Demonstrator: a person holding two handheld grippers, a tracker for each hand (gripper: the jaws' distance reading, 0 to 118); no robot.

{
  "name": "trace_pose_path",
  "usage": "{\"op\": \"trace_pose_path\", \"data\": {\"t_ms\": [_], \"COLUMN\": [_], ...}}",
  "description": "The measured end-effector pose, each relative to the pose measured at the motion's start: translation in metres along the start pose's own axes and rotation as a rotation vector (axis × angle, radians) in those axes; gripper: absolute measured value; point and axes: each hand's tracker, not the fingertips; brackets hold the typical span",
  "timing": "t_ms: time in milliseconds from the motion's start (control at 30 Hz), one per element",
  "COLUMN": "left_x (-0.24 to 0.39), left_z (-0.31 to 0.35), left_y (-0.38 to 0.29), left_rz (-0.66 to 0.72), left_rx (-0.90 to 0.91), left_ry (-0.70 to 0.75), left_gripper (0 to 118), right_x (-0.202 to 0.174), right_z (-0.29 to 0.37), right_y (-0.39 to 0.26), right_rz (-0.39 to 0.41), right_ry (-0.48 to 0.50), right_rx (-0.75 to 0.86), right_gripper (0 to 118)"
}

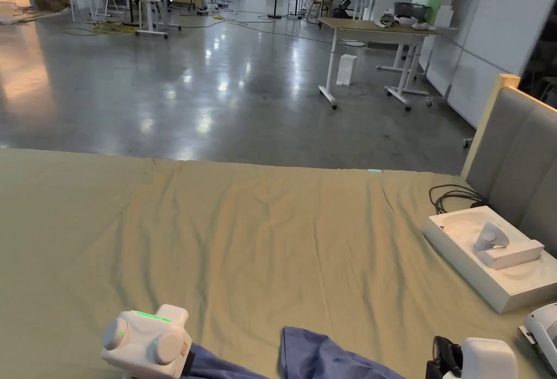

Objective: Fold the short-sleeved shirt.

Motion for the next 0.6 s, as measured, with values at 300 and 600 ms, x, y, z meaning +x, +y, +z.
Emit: {"op": "trace_pose_path", "data": {"t_ms": [300,600], "left_x": [-0.018,-0.026], "left_z": [0.039,0.091], "left_y": [-0.012,-0.033], "left_rz": [0.076,0.124], "left_rx": [0.125,0.257], "left_ry": [-0.078,-0.092], "left_gripper": [6,6], "right_x": [0.008,0.000], "right_z": [-0.044,-0.153], "right_y": [0.013,0.007], "right_rz": [0.058,0.155], "right_ry": [0.034,0.160], "right_rx": [-0.157,-0.542], "right_gripper": [1,54]}}
